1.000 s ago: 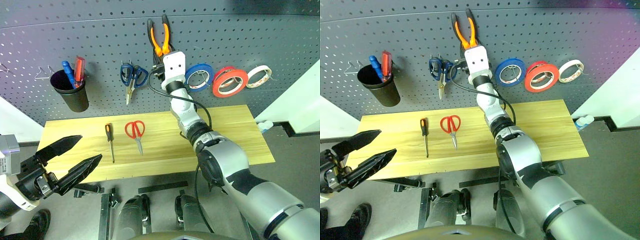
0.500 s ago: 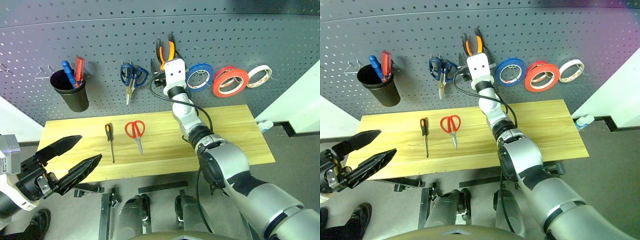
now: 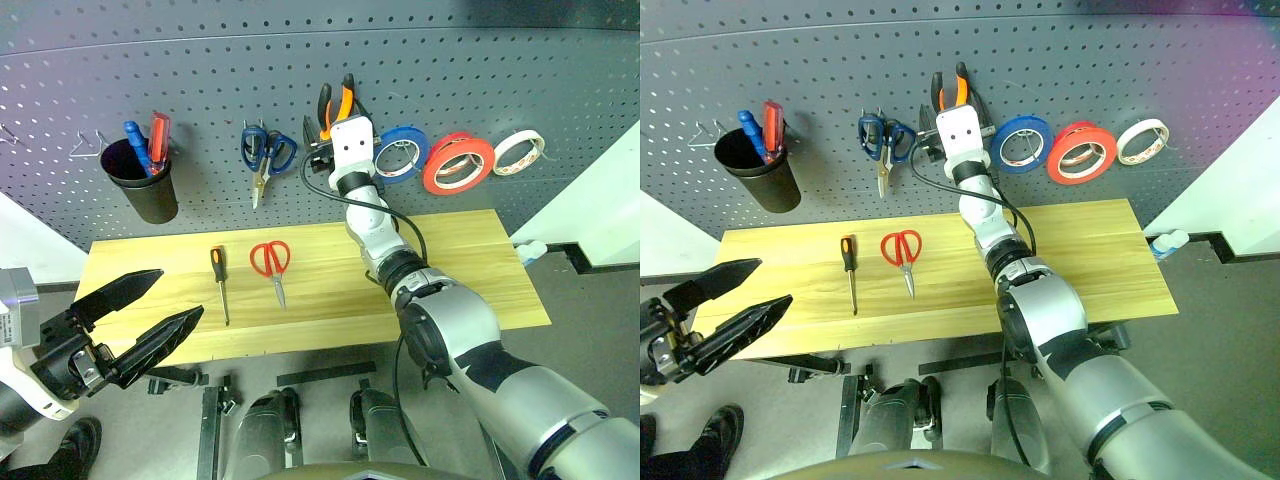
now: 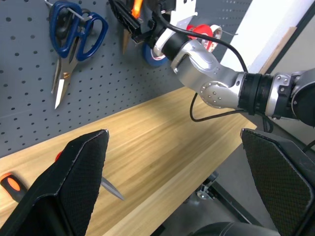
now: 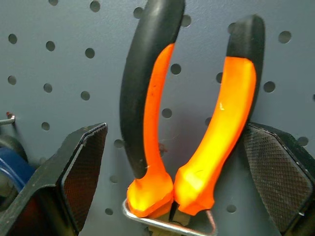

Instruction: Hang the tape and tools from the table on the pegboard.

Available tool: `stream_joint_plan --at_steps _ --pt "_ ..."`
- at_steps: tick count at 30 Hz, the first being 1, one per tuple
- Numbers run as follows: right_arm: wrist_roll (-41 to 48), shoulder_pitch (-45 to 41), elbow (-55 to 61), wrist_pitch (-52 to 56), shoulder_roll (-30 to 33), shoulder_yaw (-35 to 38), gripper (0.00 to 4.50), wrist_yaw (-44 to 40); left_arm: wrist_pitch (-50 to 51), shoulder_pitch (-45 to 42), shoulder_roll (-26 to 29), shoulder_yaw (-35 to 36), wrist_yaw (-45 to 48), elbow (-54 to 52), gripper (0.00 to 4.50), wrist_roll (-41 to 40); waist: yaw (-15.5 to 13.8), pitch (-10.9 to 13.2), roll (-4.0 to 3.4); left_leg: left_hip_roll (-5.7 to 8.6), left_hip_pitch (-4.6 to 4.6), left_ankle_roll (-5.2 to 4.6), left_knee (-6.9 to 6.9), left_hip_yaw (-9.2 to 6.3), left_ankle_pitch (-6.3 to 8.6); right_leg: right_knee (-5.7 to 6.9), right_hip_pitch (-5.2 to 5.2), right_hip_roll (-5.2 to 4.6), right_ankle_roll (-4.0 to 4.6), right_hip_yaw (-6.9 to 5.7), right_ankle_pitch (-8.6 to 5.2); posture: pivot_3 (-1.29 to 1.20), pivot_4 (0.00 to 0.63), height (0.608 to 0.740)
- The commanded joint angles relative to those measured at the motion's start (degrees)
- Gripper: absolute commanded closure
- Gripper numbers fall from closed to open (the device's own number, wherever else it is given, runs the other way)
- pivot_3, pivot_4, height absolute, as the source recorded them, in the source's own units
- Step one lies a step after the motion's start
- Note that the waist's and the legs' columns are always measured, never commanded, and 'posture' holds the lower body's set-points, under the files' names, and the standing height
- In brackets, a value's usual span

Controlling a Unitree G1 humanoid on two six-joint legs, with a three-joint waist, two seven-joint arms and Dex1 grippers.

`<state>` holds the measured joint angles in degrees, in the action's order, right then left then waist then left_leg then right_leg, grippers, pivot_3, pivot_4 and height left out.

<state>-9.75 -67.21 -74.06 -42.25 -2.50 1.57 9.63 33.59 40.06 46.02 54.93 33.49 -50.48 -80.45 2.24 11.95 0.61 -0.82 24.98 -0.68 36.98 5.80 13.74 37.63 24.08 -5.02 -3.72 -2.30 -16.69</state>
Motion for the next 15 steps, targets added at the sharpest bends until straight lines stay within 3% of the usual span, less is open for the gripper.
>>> stream_joint_plan --at_steps 1,15 --pt "0.59 -1.14 3.71 -3.22 0.46 0.26 0.02 0.49 -0.37 0.05 0.36 1.01 -0.04 -1.01 0.0 -0.44 -0.02 0.08 -0.01 0.0 0.0 0.0 -0.02 0.0 0.0 -0.02 0.0 0.0 0.0 -0.01 0.0 0.17 0.22 0.74" --pt "3.36 1.11 12.16 -8.91 0.88 0.69 0.02 -2.14 0.18 -1.32 1.65 0.23 0.28 0.38 0.0 -0.87 -0.03 0.65 -0.01 0.0 0.08 -0.02 -0.16 -0.01 0.0 -0.27 0.0 0.01 -0.02 -0.08 0.01 0.15 0.226 0.74"
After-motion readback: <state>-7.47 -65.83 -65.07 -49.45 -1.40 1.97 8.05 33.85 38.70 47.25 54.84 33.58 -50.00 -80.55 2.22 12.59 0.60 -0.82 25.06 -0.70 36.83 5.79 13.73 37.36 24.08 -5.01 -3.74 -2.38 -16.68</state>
